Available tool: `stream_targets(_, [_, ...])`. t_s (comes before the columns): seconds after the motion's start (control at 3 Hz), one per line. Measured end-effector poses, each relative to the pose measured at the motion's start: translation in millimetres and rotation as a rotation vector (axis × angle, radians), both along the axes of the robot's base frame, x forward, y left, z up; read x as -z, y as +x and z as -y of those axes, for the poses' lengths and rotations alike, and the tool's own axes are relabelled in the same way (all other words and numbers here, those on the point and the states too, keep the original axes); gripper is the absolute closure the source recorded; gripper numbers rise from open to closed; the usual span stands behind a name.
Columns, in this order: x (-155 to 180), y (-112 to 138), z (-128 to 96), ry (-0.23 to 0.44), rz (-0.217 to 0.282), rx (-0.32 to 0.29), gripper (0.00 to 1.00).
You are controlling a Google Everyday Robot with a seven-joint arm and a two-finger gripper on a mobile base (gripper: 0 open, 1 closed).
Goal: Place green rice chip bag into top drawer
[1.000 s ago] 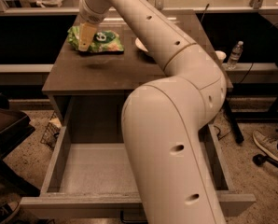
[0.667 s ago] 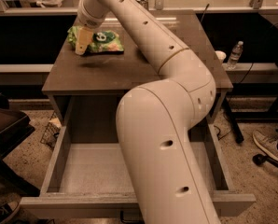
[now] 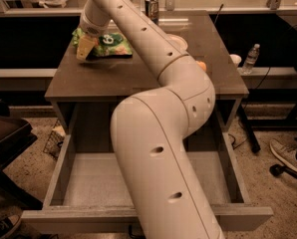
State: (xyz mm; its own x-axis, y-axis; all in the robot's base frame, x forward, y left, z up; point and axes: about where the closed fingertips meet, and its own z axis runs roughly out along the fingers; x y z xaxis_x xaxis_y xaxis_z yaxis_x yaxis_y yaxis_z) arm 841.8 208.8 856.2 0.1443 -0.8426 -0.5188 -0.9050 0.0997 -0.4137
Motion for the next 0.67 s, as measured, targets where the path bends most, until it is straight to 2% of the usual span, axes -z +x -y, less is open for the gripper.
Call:
stream_targets(0.33, [5.5,1.2,-0.5,-0.020,-0.025,0.035,0.57])
stream_targets(0.67, [8.1,1.6,0.2,-0.041,-0.035,0.054,0.79])
